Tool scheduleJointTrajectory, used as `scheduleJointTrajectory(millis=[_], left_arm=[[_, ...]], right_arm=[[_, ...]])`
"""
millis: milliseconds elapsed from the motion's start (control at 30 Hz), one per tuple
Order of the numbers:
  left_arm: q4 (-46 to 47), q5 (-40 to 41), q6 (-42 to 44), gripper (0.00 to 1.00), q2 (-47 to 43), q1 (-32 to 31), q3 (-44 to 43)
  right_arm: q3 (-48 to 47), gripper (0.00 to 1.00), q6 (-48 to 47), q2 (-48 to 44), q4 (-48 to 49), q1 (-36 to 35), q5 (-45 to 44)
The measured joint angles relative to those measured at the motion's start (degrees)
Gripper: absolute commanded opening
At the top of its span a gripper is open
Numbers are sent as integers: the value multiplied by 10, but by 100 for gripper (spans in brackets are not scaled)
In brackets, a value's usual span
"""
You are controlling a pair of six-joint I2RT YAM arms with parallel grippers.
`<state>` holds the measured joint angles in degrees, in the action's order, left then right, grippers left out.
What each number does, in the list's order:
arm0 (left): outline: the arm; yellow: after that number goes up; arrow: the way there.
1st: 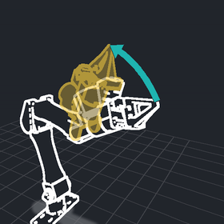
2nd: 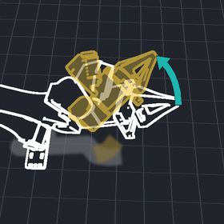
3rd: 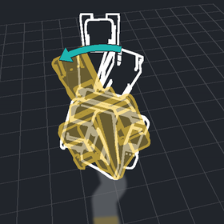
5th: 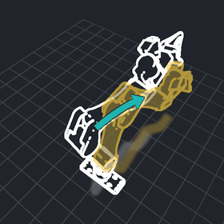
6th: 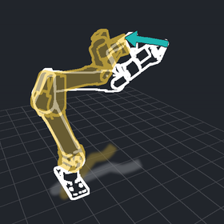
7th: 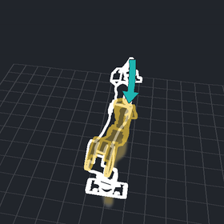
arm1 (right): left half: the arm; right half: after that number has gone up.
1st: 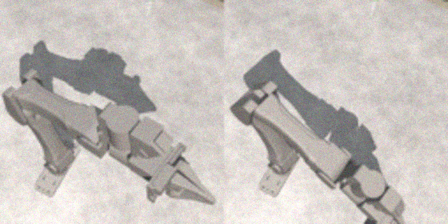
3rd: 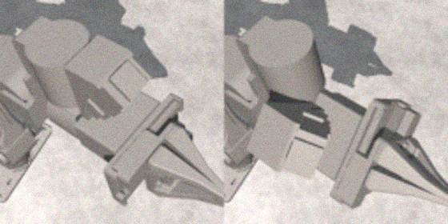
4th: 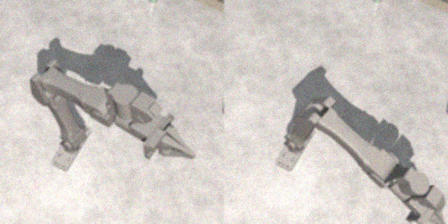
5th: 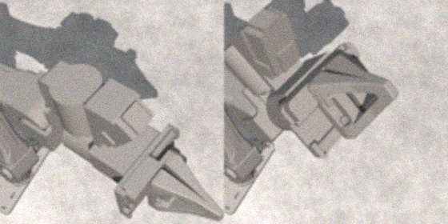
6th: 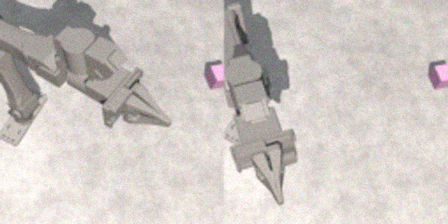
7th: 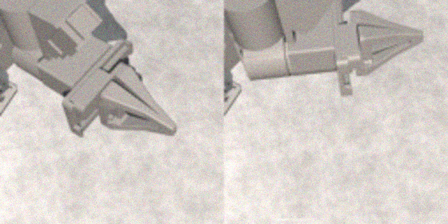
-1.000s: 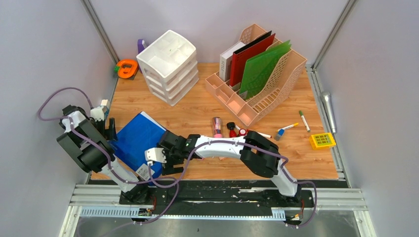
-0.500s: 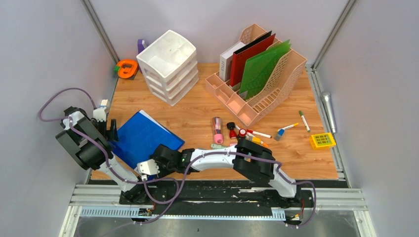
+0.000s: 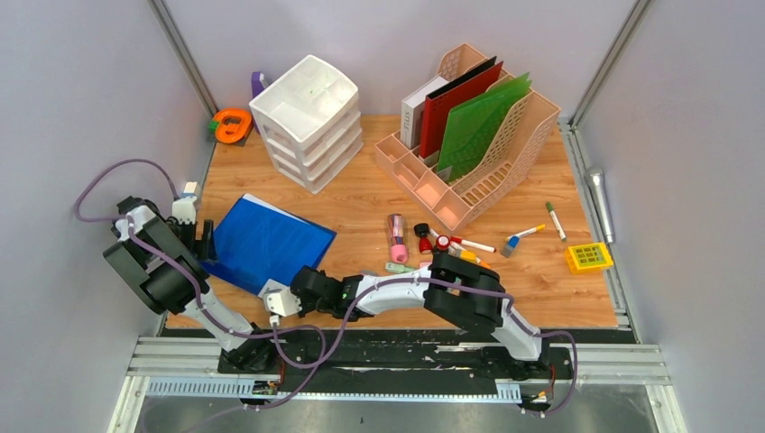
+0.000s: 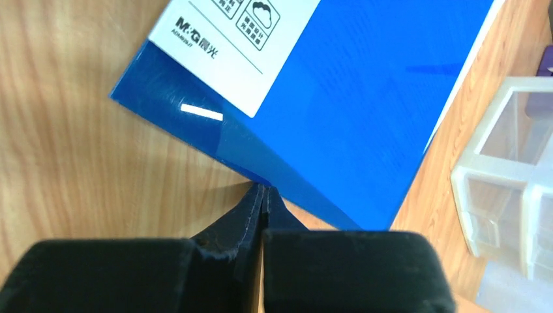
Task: Organize the desk
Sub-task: Pick up the folder from the corner of the board.
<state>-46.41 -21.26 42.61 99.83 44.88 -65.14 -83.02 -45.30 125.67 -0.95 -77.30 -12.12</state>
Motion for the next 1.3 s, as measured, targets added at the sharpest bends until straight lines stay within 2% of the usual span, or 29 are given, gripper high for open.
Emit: scheduleJointTrajectory(millis=[300,467,533,667,767,900,1000,1133,1300], left_arm=[[-60,-31,-13,95,-7,-5,0],[-71,-39,-26,99,-12,-6,0],[-72,-38,-34,100,-24,-6,0],[-74,-35,-55,100,-75,-5,11],[-71,-32,-78,100,-138,-5,30],[-64,-25,-114,100,-239,-5,75],[-55,-9,-133,100,-279,-3,98],[-49,1,-141,100,-274,0,101],[-56,-4,-137,100,-201,10,95]], right_arm=[[63,0,-19,-42,26,3,-51],[93,0,-24,-72,21,7,-68],[96,9,-23,-78,16,11,-69],[96,39,-2,-90,-6,22,-66],[94,51,25,-104,-31,40,-50],[58,59,77,-108,-83,83,-7],[7,62,120,-107,-128,127,38],[-95,64,184,-95,-183,188,121],[-188,67,258,-61,-214,241,212]])
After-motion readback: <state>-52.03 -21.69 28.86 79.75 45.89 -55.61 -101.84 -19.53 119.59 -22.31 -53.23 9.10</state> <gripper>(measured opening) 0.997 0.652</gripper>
